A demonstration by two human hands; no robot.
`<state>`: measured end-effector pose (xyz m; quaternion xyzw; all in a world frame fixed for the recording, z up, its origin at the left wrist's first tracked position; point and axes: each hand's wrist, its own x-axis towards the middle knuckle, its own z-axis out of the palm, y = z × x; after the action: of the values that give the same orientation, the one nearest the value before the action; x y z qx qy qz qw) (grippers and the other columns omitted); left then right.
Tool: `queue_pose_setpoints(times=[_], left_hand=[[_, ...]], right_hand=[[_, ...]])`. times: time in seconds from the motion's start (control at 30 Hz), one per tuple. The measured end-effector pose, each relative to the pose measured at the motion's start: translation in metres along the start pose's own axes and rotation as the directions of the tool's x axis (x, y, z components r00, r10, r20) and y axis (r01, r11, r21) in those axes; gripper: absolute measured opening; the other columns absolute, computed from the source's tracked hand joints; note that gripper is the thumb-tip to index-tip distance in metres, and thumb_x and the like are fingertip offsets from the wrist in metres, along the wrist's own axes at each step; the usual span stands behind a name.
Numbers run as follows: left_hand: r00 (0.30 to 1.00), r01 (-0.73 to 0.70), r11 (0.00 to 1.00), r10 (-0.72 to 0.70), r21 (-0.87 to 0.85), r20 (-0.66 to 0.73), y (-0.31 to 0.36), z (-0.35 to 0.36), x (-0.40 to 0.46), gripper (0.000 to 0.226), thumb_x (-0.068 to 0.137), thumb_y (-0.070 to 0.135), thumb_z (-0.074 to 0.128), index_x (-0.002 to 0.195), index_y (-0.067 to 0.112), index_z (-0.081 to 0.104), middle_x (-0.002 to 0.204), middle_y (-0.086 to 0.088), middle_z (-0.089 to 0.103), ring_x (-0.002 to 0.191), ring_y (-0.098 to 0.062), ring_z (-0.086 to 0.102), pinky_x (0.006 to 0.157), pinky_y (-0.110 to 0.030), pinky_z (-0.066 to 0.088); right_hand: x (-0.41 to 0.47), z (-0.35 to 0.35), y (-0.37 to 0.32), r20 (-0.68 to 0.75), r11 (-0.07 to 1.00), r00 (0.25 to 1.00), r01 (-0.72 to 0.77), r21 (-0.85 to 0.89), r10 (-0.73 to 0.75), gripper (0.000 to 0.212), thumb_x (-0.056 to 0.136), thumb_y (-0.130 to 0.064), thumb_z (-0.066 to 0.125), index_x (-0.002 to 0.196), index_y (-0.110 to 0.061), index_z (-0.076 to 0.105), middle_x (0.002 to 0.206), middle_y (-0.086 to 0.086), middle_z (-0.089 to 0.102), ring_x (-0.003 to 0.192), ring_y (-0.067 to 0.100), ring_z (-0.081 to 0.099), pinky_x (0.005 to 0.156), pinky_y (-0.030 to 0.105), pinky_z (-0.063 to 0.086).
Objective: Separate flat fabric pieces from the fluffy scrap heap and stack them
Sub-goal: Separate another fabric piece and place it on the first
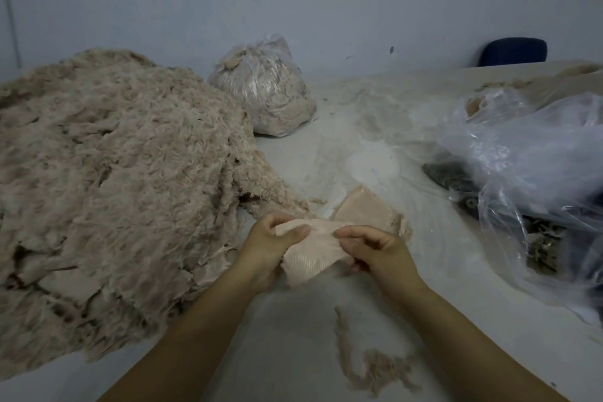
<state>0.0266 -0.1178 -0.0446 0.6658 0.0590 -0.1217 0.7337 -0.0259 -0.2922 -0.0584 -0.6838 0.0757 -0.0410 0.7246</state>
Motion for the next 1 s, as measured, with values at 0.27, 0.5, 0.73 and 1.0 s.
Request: queue_pose_setpoints(times=[0.27,0.5,0.73,1.0], left_hand=[[0.970,-0.231,0.938,0.243,0.256,-0.014,0.019,0.041,0.063,0.037,0.089,0.011,0.063,0.119,0.014,0.042,0.109,-0.009,0.059,0.084,-0.019,0.062,0.067,-0.028,0.055],[0.914,-0.378,0.326,0.283,0.866,0.292,-0.030,-0.004,0.058,0.055,0.084,0.040,0.067,0.130,0.015,0.053,0.126,-0.001,0.046,0.119,-0.020,0.040,0.096,-0.023,0.031],[0.925,-0.353,0.644,0.348,0.678,0.152,-0.022,-0.015,0.037,0.020,0.091,0.001,0.053,0.074,0.005,0.062,0.066,0.001,0.057,0.064,-0.010,0.051,0.056,-0.017,0.036],[0.970,-0.209,0.915,0.148,0.346,0.194,-0.035,-0.018,-0.008,0.033,0.086,-0.012,0.053,0.061,0.010,0.061,0.052,0.002,0.057,0.046,-0.001,0.052,0.049,-0.013,0.044]], right_hand=[[0.037,-0.041,0.004,-0.346,0.988,0.934,0.034,-0.151,-0.085,0.023,0.091,-0.006,0.059,0.110,-0.016,0.068,0.066,0.001,0.073,0.056,0.012,0.067,0.067,0.023,0.058],[0.041,-0.053,0.018,-0.318,0.843,0.947,-0.131,-0.522,-0.050,0.045,0.091,-0.021,0.056,0.135,-0.014,0.053,0.118,0.014,0.066,0.103,0.029,0.065,0.101,0.041,0.045],[0.027,-0.035,-0.001,-0.316,0.758,0.884,0.065,-0.649,-0.346,0.027,0.093,-0.021,0.057,0.119,-0.021,0.062,0.122,0.001,0.045,0.080,0.003,0.051,0.081,0.016,0.035],[0.027,0.052,0.006,0.145,0.680,0.988,0.141,-0.720,-0.051,0.037,0.092,-0.039,0.056,0.066,-0.012,0.050,0.060,0.000,0.049,0.056,0.011,0.046,0.057,0.025,0.038]])
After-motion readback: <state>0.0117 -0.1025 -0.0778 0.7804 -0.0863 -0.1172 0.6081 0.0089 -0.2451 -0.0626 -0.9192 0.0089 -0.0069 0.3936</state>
